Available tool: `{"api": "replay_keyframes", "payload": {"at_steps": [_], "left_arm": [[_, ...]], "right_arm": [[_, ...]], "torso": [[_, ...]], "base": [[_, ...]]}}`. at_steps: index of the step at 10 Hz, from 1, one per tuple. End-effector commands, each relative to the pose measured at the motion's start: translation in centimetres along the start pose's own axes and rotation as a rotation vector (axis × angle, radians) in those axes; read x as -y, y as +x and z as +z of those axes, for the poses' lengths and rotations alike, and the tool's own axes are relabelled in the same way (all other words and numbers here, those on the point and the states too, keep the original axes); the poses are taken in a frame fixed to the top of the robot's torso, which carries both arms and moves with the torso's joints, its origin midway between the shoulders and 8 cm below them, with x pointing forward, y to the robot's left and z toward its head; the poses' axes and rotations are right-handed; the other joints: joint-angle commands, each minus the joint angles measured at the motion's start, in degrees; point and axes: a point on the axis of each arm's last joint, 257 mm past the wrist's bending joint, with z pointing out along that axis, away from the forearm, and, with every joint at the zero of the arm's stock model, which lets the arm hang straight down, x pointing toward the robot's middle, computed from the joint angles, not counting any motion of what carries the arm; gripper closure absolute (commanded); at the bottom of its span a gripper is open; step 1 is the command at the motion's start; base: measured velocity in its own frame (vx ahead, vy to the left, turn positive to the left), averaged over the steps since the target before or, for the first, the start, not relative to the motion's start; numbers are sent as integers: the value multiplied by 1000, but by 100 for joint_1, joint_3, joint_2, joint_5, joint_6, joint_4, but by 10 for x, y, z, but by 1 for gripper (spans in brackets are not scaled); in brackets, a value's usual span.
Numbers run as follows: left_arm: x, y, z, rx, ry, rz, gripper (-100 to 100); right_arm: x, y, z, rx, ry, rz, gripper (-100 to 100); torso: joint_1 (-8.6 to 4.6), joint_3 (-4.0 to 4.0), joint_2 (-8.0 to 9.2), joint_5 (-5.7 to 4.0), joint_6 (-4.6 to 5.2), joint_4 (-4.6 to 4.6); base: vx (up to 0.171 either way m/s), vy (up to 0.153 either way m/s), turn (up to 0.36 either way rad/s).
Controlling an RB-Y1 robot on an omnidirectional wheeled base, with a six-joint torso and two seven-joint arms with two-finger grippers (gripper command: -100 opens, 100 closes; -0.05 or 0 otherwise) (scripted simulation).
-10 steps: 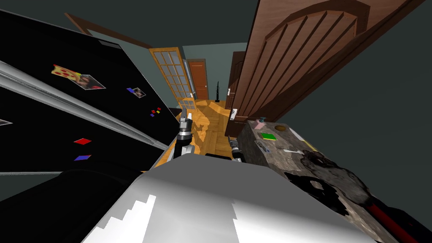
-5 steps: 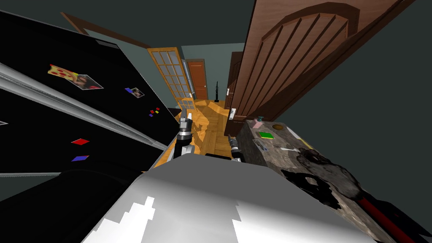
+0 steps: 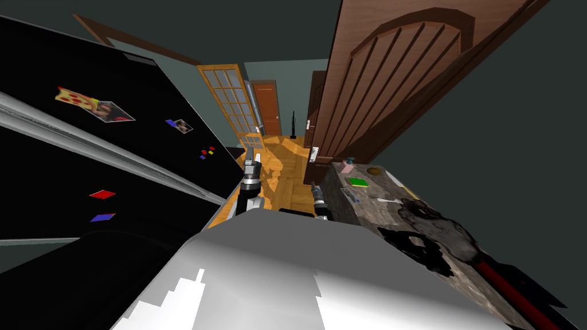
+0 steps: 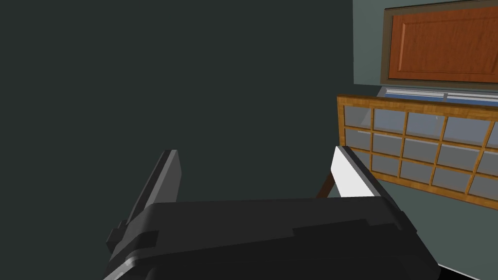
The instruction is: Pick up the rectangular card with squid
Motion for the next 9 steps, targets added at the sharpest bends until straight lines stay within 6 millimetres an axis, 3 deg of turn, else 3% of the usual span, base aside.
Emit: {"api": "replay_keyframes", "payload": {"at_steps": [1, 9], "left_arm": [[0, 0, 0, 0, 0, 0, 0], [0, 0, 0, 0, 0, 0, 0]], "right_arm": [[0, 7, -4, -20, -5, 77, -100], [-43, 42, -38, -106, -120, 380, -100]], "torso": [[0, 0, 0, 0, 0, 0], [5, -7, -12, 1, -1, -3]], "base": [[4, -32, -50], [23, -22, -62]]}}
